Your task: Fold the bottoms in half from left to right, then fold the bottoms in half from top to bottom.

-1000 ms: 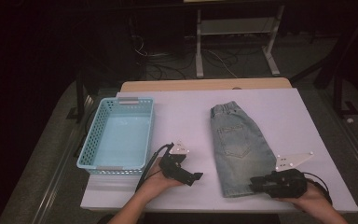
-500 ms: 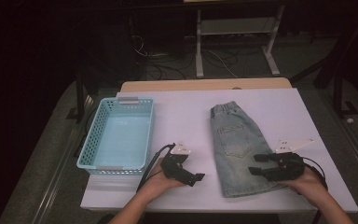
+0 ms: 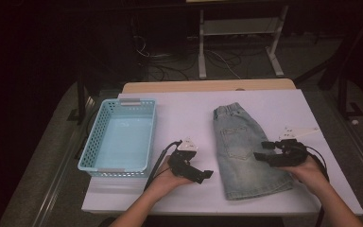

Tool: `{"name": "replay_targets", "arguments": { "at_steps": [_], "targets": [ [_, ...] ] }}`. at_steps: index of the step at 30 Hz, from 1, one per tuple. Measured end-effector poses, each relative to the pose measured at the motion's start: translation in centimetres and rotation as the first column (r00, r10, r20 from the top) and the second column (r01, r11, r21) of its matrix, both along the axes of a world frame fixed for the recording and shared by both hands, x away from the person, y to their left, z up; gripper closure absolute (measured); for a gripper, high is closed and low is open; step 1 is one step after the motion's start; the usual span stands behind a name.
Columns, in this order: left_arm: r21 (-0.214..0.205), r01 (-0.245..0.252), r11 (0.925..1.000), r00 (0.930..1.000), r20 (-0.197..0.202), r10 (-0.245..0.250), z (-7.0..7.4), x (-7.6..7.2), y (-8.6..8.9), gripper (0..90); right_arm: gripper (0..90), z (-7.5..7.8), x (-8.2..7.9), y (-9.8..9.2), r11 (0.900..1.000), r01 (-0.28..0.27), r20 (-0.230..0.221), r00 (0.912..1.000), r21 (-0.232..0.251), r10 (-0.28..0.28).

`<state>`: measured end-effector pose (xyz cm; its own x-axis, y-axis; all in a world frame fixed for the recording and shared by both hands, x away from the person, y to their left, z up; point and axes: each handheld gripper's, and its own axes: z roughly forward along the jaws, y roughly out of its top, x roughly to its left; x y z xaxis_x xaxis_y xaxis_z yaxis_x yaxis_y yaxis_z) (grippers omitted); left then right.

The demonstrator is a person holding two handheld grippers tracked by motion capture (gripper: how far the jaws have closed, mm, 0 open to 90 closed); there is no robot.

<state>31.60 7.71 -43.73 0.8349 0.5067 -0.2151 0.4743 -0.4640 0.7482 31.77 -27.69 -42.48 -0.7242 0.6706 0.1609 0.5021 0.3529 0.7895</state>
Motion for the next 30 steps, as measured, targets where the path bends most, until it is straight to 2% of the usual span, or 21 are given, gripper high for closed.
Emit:
{"name": "replay_targets", "arguments": {
  "at_steps": [5,7,20,30],
  "targets": [
    [-0.003,-0.019,0.9998,0.9998,0.012,0.019,0.4,0.7,-0.9,4.0,37.5,-0.2,0.6,-0.5,0.9994,0.034,-0.003,0.9994,0.004,-0.034],
    [0.007,-0.030,0.9995,0.9994,0.016,0.030,0.4,1.0,-1.2,4.4,37.4,-0.2,0.7,-0.7,0.9993,0.037,-0.001,0.9993,0.003,-0.037],
    [-0.002,-0.089,0.9960,0.9960,0.012,0.089,0.6,3.0,-3.7,7.8,37.4,0.0,0.7,-1.3,0.9974,0.071,0.006,0.9974,0.014,-0.071],
    [0.041,-0.115,0.9925,0.9934,0.004,0.115,-0.2,3.4,-6.0,8.6,37.4,-0.1,1.1,-1.3,0.9954,0.095,-0.003,0.9954,-0.001,-0.095]
  ]
}}
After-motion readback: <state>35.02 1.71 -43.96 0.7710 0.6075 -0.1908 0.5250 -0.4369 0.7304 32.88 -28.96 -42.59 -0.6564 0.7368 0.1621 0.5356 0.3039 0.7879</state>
